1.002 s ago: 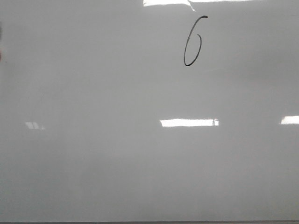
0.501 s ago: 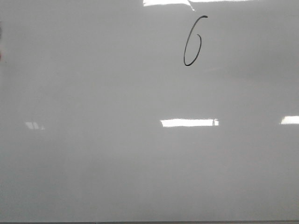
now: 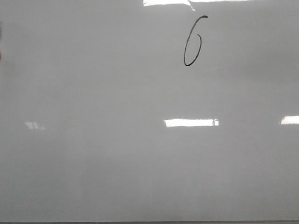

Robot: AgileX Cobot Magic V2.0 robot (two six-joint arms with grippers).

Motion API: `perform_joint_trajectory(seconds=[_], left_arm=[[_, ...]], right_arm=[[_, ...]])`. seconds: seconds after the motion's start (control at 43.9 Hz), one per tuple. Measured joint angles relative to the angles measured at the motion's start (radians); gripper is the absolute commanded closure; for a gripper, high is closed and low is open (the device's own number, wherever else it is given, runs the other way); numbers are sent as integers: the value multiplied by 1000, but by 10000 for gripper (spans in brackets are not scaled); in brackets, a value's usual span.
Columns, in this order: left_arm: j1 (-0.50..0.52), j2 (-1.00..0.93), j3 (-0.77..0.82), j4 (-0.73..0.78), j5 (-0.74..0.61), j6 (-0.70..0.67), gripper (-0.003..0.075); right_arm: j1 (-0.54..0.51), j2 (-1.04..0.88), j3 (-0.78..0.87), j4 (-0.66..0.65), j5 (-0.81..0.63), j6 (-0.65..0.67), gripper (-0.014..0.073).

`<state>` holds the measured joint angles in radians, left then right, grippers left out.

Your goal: Write number 6 on whiteboard

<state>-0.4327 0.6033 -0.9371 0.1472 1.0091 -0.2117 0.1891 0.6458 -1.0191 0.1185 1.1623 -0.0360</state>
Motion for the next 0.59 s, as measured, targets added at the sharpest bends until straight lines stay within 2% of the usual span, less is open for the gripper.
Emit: perform_joint_trajectory(seconds=[0.159, 0.319, 0.501, 0.592], left_arm=[[14, -20, 13, 4, -16, 0, 741], [172, -112, 116, -17, -118, 18, 741], [366, -275, 373, -210, -390, 281, 741], [418, -344, 461, -240, -462, 328, 741]], right_arm=[[0, 0, 0, 0, 0, 0, 660], [0, 0, 0, 0, 0, 0, 660], [0, 0, 0, -2, 0, 0, 660], [0, 0, 0, -2, 0, 0, 660]])
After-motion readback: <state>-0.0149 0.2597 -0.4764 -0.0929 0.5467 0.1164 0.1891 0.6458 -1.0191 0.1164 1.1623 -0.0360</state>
